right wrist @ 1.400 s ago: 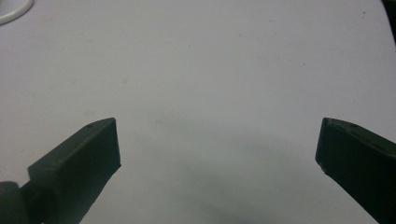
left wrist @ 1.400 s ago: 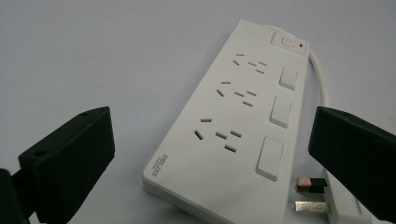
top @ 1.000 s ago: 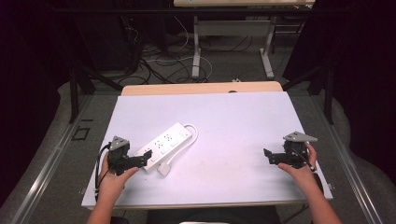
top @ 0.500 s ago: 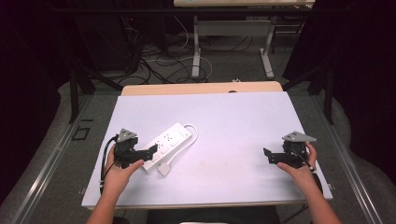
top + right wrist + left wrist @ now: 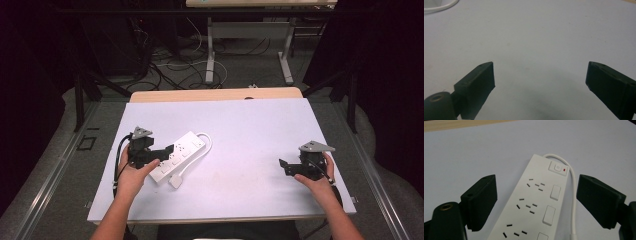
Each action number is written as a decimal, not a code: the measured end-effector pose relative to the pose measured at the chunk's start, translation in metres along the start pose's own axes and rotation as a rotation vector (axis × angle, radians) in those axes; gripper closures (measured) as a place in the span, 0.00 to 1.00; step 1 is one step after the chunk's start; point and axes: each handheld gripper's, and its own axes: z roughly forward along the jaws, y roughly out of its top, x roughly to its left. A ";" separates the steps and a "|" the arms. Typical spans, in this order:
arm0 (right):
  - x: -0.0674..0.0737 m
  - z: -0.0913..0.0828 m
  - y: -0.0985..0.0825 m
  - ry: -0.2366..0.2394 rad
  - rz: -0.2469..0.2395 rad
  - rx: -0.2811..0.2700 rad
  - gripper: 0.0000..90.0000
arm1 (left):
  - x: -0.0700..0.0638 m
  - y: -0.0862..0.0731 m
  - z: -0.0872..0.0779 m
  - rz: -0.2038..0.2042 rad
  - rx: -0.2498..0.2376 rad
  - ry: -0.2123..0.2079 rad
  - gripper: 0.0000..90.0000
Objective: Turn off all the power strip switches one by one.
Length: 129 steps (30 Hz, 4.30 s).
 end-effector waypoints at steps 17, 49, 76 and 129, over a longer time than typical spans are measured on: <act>0.002 0.002 0.000 0.011 0.010 -0.003 0.13 | -0.008 0.036 0.010 0.012 -0.034 -0.029 0.23; 0.002 0.007 -0.002 0.033 0.046 0.010 0.03 | -0.024 0.074 0.065 -0.029 0.085 -0.056 0.37; -0.002 0.012 -0.007 0.015 0.038 0.044 0.03 | -0.034 0.068 0.107 -0.036 0.186 -0.037 0.75; -0.001 0.014 -0.009 0.023 0.024 0.065 0.03 | -0.048 0.046 0.133 0.000 0.338 -0.018 1.00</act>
